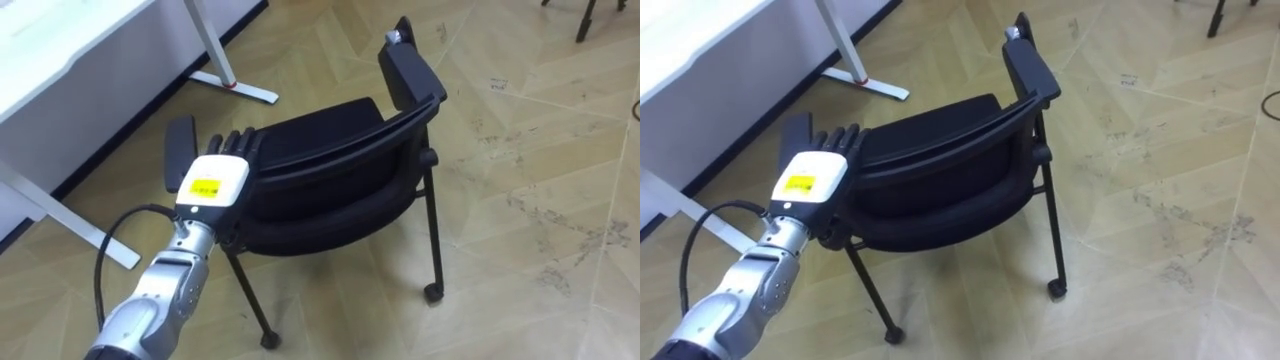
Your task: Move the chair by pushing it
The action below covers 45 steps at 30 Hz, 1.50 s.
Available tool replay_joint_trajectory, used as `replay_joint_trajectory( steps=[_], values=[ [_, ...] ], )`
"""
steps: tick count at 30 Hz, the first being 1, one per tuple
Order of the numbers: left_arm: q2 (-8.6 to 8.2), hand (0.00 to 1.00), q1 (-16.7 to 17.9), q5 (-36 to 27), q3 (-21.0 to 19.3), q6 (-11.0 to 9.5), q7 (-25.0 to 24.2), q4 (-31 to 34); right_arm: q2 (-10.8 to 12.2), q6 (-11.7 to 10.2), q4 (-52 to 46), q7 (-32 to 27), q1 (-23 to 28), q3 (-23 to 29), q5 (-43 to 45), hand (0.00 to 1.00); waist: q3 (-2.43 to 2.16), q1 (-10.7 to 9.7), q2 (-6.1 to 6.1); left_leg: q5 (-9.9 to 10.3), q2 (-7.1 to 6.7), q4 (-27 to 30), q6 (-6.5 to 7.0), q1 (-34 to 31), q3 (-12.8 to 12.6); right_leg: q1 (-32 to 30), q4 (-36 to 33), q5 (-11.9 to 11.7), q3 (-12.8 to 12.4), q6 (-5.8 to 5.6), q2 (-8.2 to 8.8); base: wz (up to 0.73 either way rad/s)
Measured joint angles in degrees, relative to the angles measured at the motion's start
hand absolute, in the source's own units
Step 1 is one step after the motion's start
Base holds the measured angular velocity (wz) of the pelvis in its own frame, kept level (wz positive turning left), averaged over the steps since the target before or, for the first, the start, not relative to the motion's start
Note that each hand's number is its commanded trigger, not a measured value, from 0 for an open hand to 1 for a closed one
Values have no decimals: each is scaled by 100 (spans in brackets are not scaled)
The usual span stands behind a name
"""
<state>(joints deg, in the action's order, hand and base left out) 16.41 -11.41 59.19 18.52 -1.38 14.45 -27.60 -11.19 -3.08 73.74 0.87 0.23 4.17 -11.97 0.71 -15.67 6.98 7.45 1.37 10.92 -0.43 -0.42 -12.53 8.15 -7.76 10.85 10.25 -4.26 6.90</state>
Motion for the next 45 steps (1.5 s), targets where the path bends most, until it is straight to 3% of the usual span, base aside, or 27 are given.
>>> replay_joint_trajectory(
  steps=[1,2,4,14,18,36,41,45],
  values=[
    [0,23,0,0,3,0,-7,4,0,0,0,1,0,13,11,0,-1,0,1,0,0,-1,0,-1,1,10,0,0,0,0,0,0],
    [0,53,0,1,4,0,-8,5,0,0,2,4,0,35,19,0,-1,0,3,0,0,-1,0,-2,2,16,0,0,0,0,0,0],
    [0,100,0,2,14,3,-9,18,1,0,6,13,0,83,71,0,-3,0,8,0,0,-1,0,-1,2,24,-1,0,-2,0,0,0],
    [10,100,-4,4,14,70,-9,166,-7,-3,13,45,11,173,106,0,-6,-44,11,0,-1,-7,0,10,4,-1,0,0,-2,0,0,0],
    [40,100,-174,8,15,225,-54,172,2,-3,44,32,-29,173,102,0,-5,-140,9,2,-1,-17,-2,9,-1,-11,4,0,-9,0,0,-1],
    [81,100,-123,5,151,132,-22,331,-13,4,179,-222,-122,177,250,0,14,-107,-22,4,-2,-17,-6,16,-6,-43,-1,0,-66,0,-3,0],
    [268,100,-123,-78,158,4,-152,457,-161,0,154,-310,-227,204,635,0,31,-60,-65,4,1,-23,-5,13,-73,-91,-14,0,-123,-1,3,-7],
    [383,100,-123,-112,213,-65,-152,590,-356,1,-152,-612,-271,154,1253,0,22,54,-195,3,3,-24,-5,-19,-87,-146,-32,0,-152,-1,4,-4]
  ],
)
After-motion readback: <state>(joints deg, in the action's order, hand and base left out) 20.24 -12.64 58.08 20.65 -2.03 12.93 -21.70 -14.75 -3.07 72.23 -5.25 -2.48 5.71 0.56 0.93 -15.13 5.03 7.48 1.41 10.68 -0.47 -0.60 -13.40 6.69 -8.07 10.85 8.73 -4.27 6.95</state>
